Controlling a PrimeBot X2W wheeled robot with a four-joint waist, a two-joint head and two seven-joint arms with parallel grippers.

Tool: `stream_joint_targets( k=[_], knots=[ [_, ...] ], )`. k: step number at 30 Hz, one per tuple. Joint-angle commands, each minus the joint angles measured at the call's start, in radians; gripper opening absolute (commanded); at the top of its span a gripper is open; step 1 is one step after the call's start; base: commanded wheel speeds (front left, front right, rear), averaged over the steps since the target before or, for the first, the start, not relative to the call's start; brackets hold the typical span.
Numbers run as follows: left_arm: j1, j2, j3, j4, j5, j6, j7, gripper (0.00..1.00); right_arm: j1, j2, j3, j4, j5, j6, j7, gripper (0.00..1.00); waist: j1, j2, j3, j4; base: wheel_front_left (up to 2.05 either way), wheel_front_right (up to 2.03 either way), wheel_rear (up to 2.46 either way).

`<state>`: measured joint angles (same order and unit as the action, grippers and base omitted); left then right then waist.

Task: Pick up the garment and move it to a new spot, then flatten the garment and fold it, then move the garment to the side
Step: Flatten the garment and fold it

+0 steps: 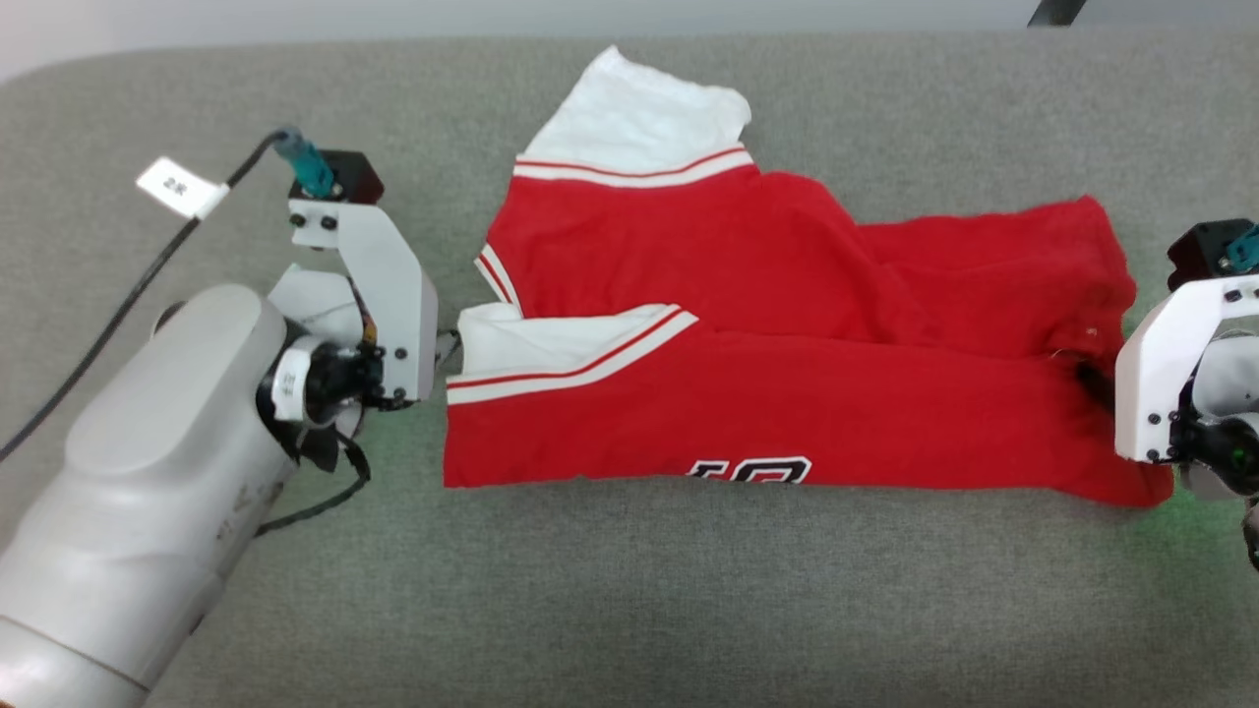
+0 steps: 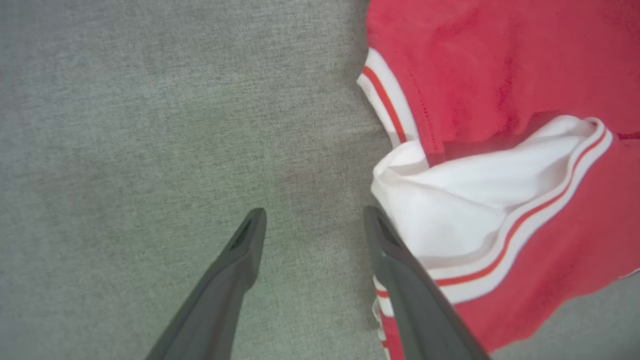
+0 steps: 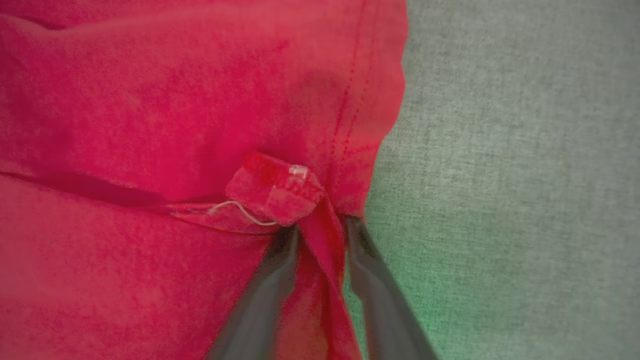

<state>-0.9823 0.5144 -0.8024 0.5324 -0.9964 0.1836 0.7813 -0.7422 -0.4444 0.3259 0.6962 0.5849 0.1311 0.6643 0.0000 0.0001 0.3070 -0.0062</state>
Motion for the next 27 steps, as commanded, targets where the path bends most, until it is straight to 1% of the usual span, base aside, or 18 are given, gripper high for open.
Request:
stream_joint_targets(
  k=[1, 2, 7, 11, 15, 16, 19, 24, 25, 26, 27],
  knots=[
    [0.021, 0.007, 0.003, -0.002, 0.003, 0.001, -0.014, 1.0, 0.042, 0.016, 0.022, 0.027, -0.011, -0.001, 0.007, 1.0, 0.0, -0.0001, -0.046, 0.004, 0.0, 0.0, 0.0],
    [0.028, 0.008, 0.003, -0.006, 0.006, 0.004, -0.023, 1.0, 0.043, 0.013, 0.027, 0.026, -0.014, -0.001, 0.001, 1.0, 0.0, -0.0001, -0.06, 0.003, 0.0, 0.0, 0.0],
    [0.065, 0.021, -0.001, -0.027, 0.019, -0.015, -0.08, 1.0, 0.045, -0.013, 0.04, -0.005, -0.02, -0.001, -0.061, 1.0, 0.0, -0.0001, -0.128, -0.003, 0.0, 0.0, 0.0],
    [0.119, 0.021, 0.015, -0.069, 0.009, -0.032, -0.161, 1.0, 0.09, -0.037, 0.057, -0.064, -0.015, -0.001, -0.157, 1.0, 0.0, -0.0001, -0.182, -0.005, 0.0, 0.0, 0.0],
    [0.191, 0.041, 0.027, -0.124, 0.012, -0.048, -0.256, 1.0, 0.15, -0.075, 0.084, -0.157, -0.038, -0.001, -0.304, 1.0, 0.0, -0.0001, -0.222, -0.012, 0.0, 0.0, 0.0],
    [0.212, 0.044, 0.03, -0.141, 0.014, -0.054, -0.285, 1.0, 0.166, -0.081, 0.082, -0.176, -0.048, -0.001, -0.348, 1.0, 0.0, -0.0001, -0.231, -0.015, 0.0, 0.0, 0.0],
    [0.275, 0.058, 0.047, -0.186, 0.016, -0.053, -0.367, 1.0, 0.223, -0.097, 0.053, -0.222, -0.086, -0.001, -0.482, 1.0, 0.0, -0.0001, -0.254, -0.021, 0.0, 0.0, 0.0],
    [0.379, 0.079, 0.078, -0.262, 0.025, -0.043, -0.514, 1.0, 0.342, -0.083, -0.027, -0.306, -0.193, -0.001, -0.689, 1.0, 0.0, -0.0001, -0.284, -0.034, 0.0, 0.0, 0.0],
    [0.379, 0.079, 0.078, -0.262, 0.025, -0.043, -0.514, 1.0, 0.342, -0.083, -0.027, -0.306, -0.193, -0.001, -0.689, 1.0, 0.0, -0.0001, -0.284, -0.034, 0.0, 0.0, 0.0],
    [0.42, 0.079, 0.088, -0.297, 0.028, -0.042, -0.573, 1.0, 0.39, -0.066, -0.079, -0.344, -0.249, -0.001, -0.77, 1.0, 0.0, -0.0001, -0.293, -0.038, 0.0, 0.0, 0.0],
    [0.42, 0.079, 0.088, -0.297, 0.028, -0.042, -0.573, 1.0, 0.39, -0.066, -0.079, -0.344, -0.249, -0.001, -0.77, 1.0, 0.0, -0.0001, -0.293, -0.038, 0.0, 0.0, 0.0]
  ],
)
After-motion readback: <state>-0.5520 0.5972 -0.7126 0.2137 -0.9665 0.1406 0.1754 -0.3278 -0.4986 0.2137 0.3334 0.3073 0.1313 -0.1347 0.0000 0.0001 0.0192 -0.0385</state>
